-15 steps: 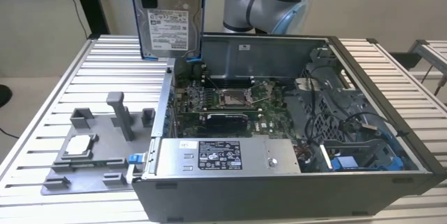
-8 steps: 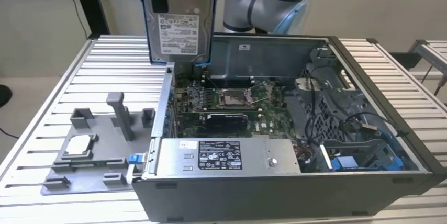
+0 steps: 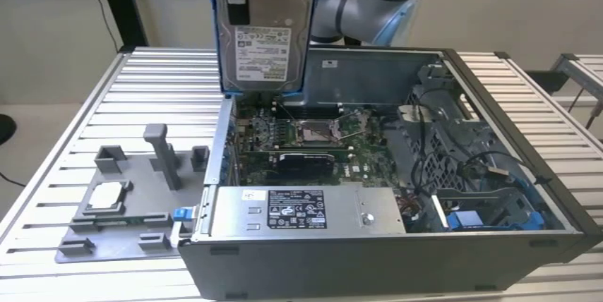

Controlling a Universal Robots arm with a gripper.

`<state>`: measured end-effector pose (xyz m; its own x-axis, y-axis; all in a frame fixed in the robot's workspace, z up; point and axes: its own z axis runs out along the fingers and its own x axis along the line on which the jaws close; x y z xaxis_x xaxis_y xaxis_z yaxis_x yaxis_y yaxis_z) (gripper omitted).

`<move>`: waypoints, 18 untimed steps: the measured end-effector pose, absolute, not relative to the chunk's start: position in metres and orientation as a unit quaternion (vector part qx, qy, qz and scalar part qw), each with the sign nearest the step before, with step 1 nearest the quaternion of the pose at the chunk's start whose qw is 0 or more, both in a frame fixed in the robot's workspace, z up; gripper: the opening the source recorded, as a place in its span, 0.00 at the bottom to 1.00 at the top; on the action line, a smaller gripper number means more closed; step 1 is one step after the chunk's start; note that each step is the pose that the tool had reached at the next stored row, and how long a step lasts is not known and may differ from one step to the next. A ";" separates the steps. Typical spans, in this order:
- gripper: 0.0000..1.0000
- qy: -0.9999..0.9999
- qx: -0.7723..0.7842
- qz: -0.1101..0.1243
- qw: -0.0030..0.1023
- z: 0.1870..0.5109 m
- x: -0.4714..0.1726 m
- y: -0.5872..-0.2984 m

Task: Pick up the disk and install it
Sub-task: 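Pick up the disk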

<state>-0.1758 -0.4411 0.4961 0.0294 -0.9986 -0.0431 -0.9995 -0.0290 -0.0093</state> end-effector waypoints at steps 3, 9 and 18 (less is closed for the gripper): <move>0.00 0.697 -0.717 0.012 0.018 0.495 -0.167 -0.446; 0.00 0.697 -0.717 0.012 0.018 0.493 -0.148 -0.456; 0.00 0.697 -0.717 0.012 0.018 0.490 -0.123 -0.473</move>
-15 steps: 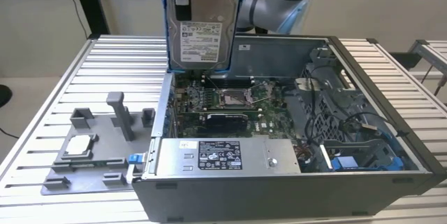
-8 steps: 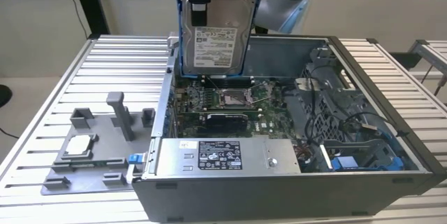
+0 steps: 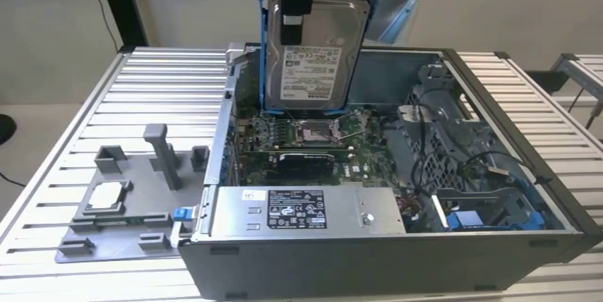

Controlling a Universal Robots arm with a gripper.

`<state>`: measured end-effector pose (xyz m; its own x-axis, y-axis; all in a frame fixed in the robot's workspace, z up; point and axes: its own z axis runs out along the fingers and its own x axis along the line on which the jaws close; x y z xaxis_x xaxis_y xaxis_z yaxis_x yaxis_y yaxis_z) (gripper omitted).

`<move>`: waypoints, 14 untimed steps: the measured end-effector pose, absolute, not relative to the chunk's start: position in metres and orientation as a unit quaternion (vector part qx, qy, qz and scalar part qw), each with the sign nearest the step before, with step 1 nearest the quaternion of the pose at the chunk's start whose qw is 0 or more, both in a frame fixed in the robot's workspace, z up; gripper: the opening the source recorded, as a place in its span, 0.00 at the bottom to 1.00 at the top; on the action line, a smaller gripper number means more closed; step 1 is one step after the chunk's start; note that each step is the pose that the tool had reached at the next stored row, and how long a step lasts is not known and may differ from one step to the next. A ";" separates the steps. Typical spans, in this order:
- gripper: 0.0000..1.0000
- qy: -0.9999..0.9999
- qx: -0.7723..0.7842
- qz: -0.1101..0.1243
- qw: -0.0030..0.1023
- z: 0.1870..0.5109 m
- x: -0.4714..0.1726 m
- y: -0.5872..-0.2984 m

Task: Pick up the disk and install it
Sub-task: 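Pick up the disk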

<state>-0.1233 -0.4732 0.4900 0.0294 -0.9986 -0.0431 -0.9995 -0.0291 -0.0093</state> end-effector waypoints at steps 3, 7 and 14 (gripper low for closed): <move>0.00 0.697 -0.717 0.012 0.018 0.488 -0.119 -0.481; 0.00 0.697 -0.717 0.012 0.018 0.484 -0.116 -0.492; 0.00 0.697 -0.716 0.014 0.017 0.483 -0.106 -0.502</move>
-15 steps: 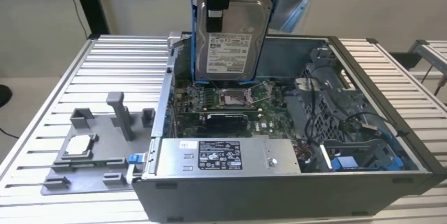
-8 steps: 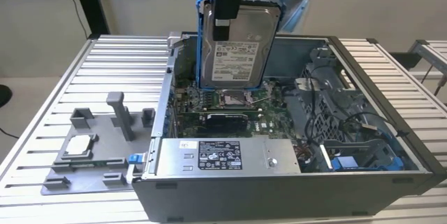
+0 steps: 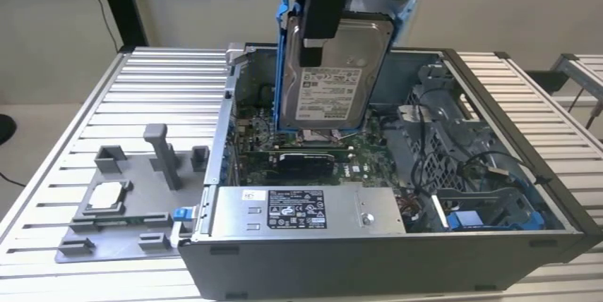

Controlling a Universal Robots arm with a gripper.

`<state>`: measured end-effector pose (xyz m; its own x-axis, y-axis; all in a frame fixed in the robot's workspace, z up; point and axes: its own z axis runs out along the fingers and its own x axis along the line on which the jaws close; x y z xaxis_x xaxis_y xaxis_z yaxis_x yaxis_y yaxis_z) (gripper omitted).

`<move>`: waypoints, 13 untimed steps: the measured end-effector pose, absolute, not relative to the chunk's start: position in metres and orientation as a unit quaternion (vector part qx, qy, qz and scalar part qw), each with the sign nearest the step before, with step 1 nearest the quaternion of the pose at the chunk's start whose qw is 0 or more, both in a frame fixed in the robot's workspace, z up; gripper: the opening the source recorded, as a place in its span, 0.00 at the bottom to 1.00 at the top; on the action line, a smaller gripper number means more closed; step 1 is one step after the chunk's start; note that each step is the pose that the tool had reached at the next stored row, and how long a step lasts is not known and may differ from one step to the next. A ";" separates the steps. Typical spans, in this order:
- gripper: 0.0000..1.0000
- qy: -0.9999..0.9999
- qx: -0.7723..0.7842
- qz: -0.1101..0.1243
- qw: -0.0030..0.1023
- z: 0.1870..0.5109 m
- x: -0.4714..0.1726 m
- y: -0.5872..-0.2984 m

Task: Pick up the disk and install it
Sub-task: 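Pick up the disk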

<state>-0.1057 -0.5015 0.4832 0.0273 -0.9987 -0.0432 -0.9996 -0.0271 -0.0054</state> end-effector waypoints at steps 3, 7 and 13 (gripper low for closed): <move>0.00 0.698 -0.716 0.014 0.017 0.483 -0.102 -0.505; 0.00 0.698 -0.716 0.014 0.017 0.483 -0.098 -0.512; 0.00 0.698 -0.716 0.009 0.023 0.481 -0.091 -0.518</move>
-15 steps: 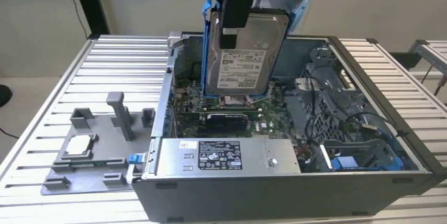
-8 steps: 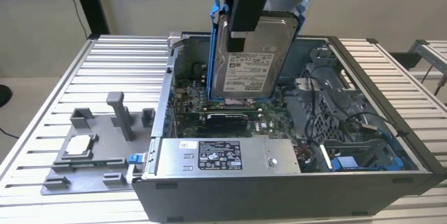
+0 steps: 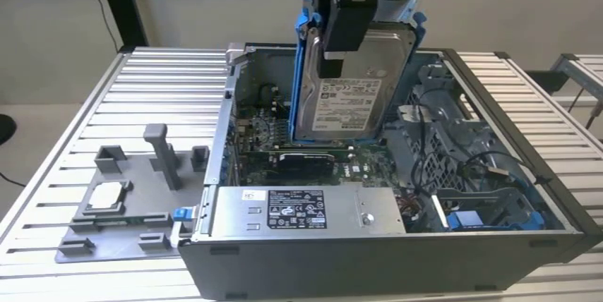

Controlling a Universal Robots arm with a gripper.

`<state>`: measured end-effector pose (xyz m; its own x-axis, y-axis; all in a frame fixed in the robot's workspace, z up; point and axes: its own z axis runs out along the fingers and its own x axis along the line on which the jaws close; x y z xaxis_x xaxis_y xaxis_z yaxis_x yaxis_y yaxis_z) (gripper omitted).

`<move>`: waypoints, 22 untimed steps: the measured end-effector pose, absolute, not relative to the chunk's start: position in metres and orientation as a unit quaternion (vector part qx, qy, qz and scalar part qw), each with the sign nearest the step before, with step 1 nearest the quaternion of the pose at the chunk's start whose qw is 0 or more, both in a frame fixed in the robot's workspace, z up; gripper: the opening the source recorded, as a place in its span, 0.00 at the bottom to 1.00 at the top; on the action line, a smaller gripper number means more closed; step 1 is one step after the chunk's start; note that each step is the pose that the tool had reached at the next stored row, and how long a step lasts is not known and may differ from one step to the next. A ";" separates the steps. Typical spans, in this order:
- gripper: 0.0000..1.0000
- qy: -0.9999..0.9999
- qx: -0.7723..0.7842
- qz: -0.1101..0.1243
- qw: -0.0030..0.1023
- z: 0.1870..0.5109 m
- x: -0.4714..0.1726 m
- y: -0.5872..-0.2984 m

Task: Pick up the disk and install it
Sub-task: 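Pick up the disk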

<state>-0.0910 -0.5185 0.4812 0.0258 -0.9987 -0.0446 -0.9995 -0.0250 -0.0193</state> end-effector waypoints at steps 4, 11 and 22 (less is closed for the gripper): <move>0.00 0.698 -0.716 0.004 0.027 0.479 -0.084 -0.519; 0.00 0.698 -0.716 0.002 0.029 0.474 -0.070 -0.524; 0.00 0.699 -0.714 0.002 0.029 0.473 -0.051 -0.534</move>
